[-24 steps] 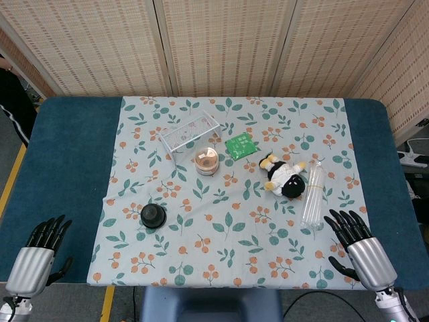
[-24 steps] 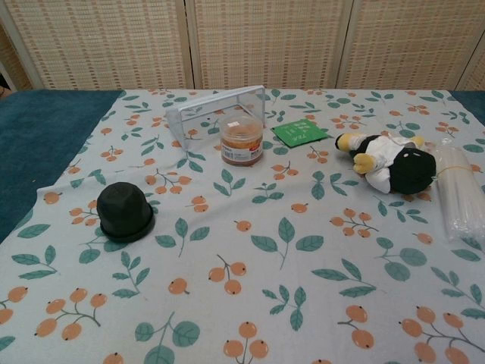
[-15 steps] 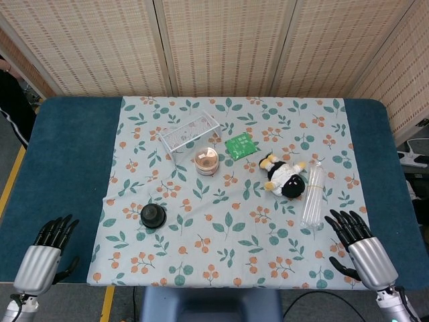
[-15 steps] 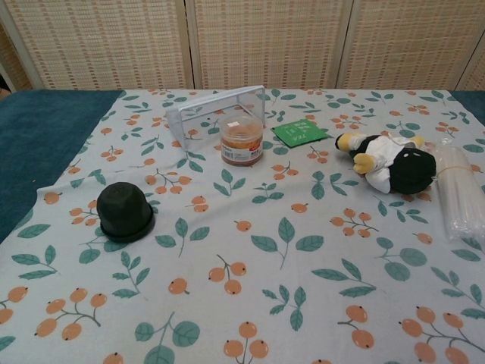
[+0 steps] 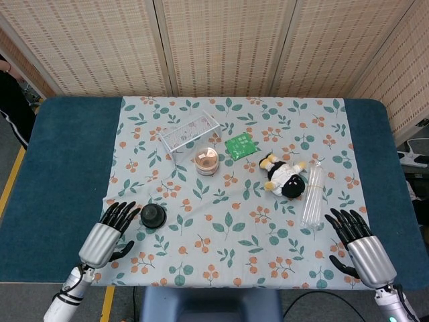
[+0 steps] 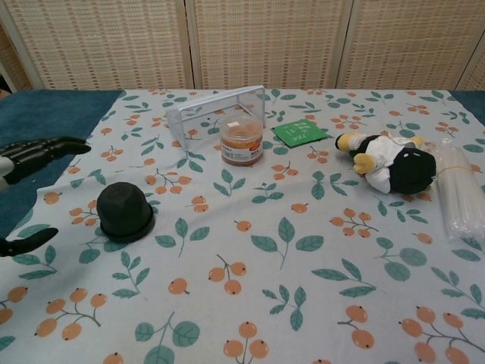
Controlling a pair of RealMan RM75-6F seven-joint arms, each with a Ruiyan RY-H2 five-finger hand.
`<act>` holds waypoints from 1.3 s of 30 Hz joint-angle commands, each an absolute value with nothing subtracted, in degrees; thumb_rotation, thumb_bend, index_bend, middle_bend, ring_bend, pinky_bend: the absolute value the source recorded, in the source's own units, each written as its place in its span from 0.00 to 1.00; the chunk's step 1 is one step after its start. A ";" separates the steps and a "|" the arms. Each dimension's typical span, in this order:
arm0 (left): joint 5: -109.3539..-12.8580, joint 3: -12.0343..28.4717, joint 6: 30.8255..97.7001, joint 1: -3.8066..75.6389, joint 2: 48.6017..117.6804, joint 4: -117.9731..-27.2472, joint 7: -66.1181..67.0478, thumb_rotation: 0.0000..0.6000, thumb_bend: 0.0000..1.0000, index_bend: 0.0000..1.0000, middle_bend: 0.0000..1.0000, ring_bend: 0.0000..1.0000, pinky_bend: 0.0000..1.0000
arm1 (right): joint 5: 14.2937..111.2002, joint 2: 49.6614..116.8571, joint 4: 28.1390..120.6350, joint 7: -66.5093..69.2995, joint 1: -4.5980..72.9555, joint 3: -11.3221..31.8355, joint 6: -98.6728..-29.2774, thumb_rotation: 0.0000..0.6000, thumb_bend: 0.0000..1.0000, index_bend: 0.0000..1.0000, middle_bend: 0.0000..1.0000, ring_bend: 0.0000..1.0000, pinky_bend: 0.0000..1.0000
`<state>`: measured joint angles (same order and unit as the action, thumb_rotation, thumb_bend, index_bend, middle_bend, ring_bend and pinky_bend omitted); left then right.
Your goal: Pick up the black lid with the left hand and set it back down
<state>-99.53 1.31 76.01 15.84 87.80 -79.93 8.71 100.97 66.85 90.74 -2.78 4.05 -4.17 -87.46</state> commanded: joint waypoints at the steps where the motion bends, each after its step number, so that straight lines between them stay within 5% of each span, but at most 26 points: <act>1: -98.43 2.10 73.15 18.33 91.00 -77.59 8.20 1.00 0.35 0.00 0.00 0.00 0.07 | 100.49 66.96 90.71 -3.01 4.19 -3.93 -87.06 1.00 0.15 0.00 0.00 0.00 0.00; 22: -92.84 2.34 66.44 24.44 102.22 -62.79 13.53 1.00 0.34 0.00 0.00 0.00 0.08 | 98.98 66.16 91.13 -1.86 4.10 -3.19 -87.25 1.00 0.15 0.00 0.00 0.00 0.00; 39: -87.96 3.64 63.31 27.05 104.84 -57.50 13.15 1.00 0.33 0.00 0.00 0.00 0.08 | 99.04 65.82 91.30 -1.81 4.19 -3.38 -86.81 1.00 0.15 0.00 0.00 0.00 0.00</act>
